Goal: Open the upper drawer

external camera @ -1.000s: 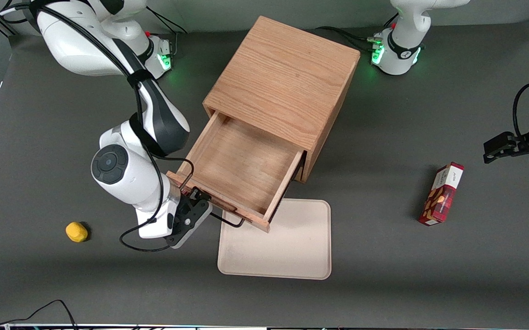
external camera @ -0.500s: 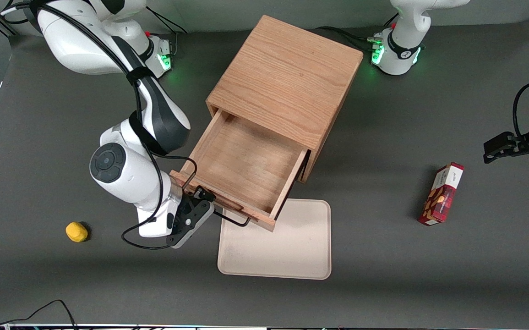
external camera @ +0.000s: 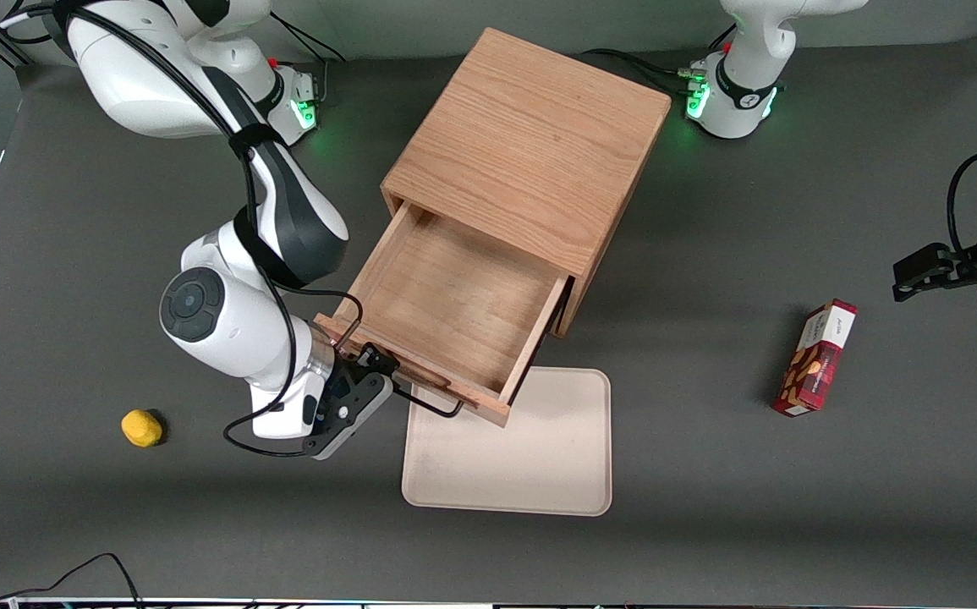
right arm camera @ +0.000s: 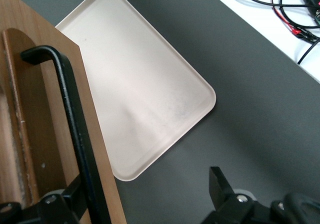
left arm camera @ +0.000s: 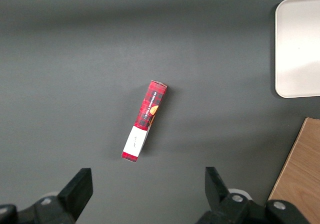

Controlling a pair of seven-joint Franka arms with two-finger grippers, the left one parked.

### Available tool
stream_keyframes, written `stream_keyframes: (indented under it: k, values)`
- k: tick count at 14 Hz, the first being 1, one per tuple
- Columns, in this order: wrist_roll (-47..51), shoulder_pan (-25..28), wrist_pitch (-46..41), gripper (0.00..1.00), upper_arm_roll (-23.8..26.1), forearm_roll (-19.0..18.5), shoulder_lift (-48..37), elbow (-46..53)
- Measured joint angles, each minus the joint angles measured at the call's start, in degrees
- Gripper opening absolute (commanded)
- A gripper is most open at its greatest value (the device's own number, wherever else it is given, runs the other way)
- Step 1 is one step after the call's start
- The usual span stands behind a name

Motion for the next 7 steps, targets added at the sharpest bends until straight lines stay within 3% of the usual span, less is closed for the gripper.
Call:
stream_keyframes:
  k: [4, 7]
  values:
    - [0.7, 0.02, 0.14, 1.0, 0.03, 5.05, -0.21, 0.72]
    - [1.07, 0.0, -1.19, 1.0, 0.02, 5.86, -0.69, 0.98]
